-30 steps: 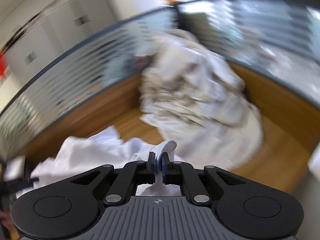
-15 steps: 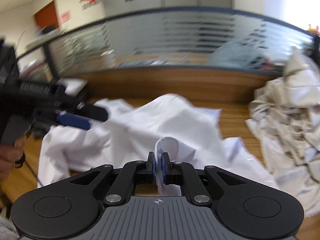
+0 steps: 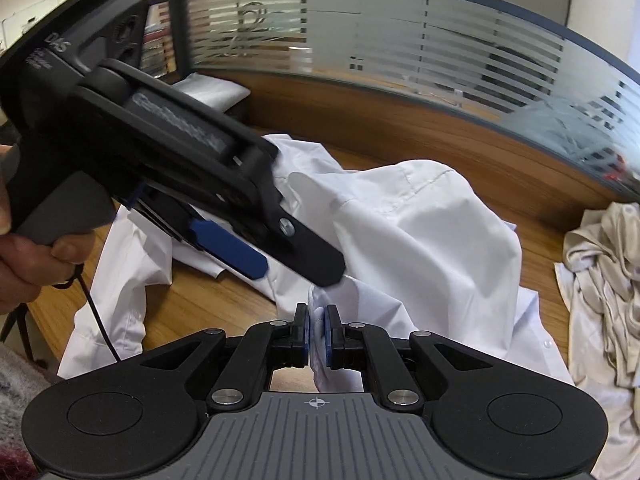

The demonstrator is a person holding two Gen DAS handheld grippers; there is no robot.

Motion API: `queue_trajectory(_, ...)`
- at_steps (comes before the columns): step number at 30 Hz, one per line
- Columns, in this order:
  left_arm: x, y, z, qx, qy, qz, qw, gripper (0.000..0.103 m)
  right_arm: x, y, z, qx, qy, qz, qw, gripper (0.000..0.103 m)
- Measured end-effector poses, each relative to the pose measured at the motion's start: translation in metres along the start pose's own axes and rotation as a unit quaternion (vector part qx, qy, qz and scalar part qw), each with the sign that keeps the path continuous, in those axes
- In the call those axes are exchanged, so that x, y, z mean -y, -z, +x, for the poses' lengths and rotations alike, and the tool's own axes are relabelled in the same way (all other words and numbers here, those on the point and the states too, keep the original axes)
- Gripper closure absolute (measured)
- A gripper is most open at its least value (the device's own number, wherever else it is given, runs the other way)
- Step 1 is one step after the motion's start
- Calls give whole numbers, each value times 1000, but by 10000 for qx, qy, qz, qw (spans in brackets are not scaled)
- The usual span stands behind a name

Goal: Fold clothes

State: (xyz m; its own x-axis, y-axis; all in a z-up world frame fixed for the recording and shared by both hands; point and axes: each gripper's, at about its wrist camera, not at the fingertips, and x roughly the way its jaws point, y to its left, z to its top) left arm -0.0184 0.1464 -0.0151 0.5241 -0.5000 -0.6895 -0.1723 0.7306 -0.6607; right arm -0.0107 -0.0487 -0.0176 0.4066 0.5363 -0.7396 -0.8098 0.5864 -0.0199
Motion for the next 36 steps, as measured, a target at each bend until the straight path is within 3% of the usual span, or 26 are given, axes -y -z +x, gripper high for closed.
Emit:
queue_trajectory(1, -2, -1, 3, -57, 2, -45, 10000, 39, 0, -1, 0, -6, -13, -21, 10000, 93)
queue_trajectory(2, -4, -1, 4, -58, 44, -82, 9999, 54, -1, -1, 1, -19, -30, -38, 10000, 93)
queue_trajectory(3, -6, -2, 6, -50, 93, -118, 9999, 80, 0, -2, 3, -55, -61, -39, 10000, 93)
queue_trajectory(5, -10, -4, 7, 18, 27, -188, 9998, 99, 1, -3, 5, -128, -141, -25, 9998, 91)
queue_trajectory(13, -45, -11, -4, 182, -782, -62, 9967, 99, 32, -1, -7, -137, -485, 695, 9963, 62)
queue_trajectory(16, -59, -4, -9, 142, -970, 77, 9951, 98, 45, 6, -2, -353, -287, 939, 9945, 61)
queue_trajectory(20, -67, 8, -11, 131, -1024, 301, 9942, 72, 60, 22, 11, -641, -168, 1330, 9889, 60)
queue_trajectory(23, -63, 18, -7, 147, -1147, 663, 9911, 63, 67, 31, 20, -741, -250, 1718, 9820, 60)
queue_trajectory(30, -57, 27, 23, 7, -1280, 1437, 9813, 63, 60, 28, 32, -743, -773, 2144, 9708, 61)
queue_trajectory(36, -56, 23, 57, -312, -1343, 2023, 9696, 63, 45, 21, 43, -918, -781, 1919, 9740, 61)
